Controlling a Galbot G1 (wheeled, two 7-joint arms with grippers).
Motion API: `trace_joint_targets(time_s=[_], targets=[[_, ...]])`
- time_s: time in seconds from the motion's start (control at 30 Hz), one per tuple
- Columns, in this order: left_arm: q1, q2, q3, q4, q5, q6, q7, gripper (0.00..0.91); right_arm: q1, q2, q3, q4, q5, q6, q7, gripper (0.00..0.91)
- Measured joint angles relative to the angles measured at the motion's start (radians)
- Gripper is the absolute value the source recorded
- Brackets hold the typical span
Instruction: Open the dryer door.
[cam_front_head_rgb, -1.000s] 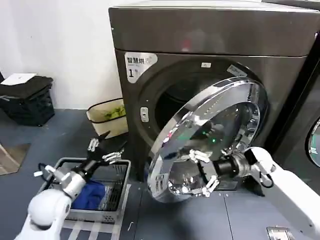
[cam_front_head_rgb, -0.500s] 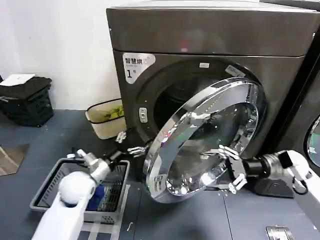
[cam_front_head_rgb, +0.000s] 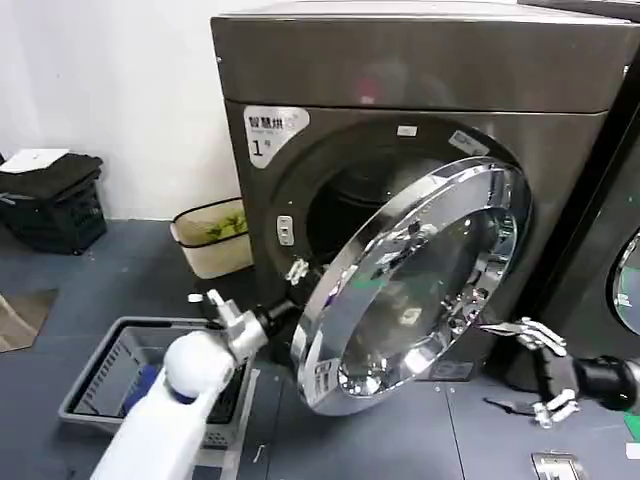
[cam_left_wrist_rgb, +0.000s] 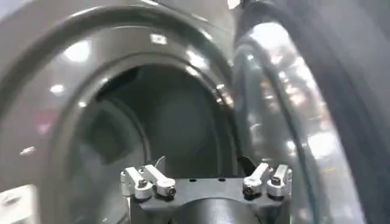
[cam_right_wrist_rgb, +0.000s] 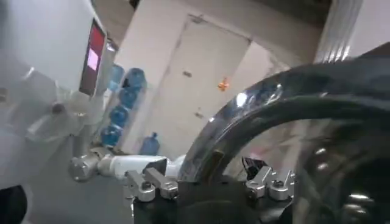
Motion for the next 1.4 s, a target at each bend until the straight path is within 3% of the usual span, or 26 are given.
trace_joint_targets(time_s=[0.2, 0.47, 0.7, 0.87, 1.13, 1.3, 1.4], targets=[[-0.032, -0.006, 0.073, 0.012, -0.02, -0.015, 0.001, 0.907, -0.22, 0.078, 0.235, 0.064, 0.01, 0.008, -0.015, 0.907], [-0.101, -0.021, 0.188, 0.055, -0.057, -0.047, -0.004, 0.907, -0.443, 0.251, 0.479, 0.125, -0.008, 0.034, -0.007, 0.907], [-0.169, -0.062, 0.295, 0.107, -0.069, -0.075, -0.013, 0.907, -0.536, 0.426, 0.63, 0.133, -0.147, 0.138, 0.209, 0.907], [-0.221, -0.103, 0.38, 0.148, -0.069, -0.092, -0.03, 0.907, -0.537, 0.547, 0.728, 0.11, -0.278, 0.143, 0.446, 0.907], [-0.284, -0.158, 0.493, 0.203, -0.065, -0.099, -0.071, 0.907, -0.48, 0.721, 0.862, 0.133, -0.51, -0.037, 0.952, 0.907], [-0.308, -0.188, 0.544, 0.226, -0.048, -0.098, -0.123, 0.907, -0.403, 0.775, 0.982, 0.12, -0.657, -0.185, 1.238, 0.907], [-0.325, -0.209, 0.573, 0.244, -0.029, -0.093, -0.148, 0.907, -0.367, 0.804, 1.057, 0.102, -0.751, -0.282, 1.316, 0.907]])
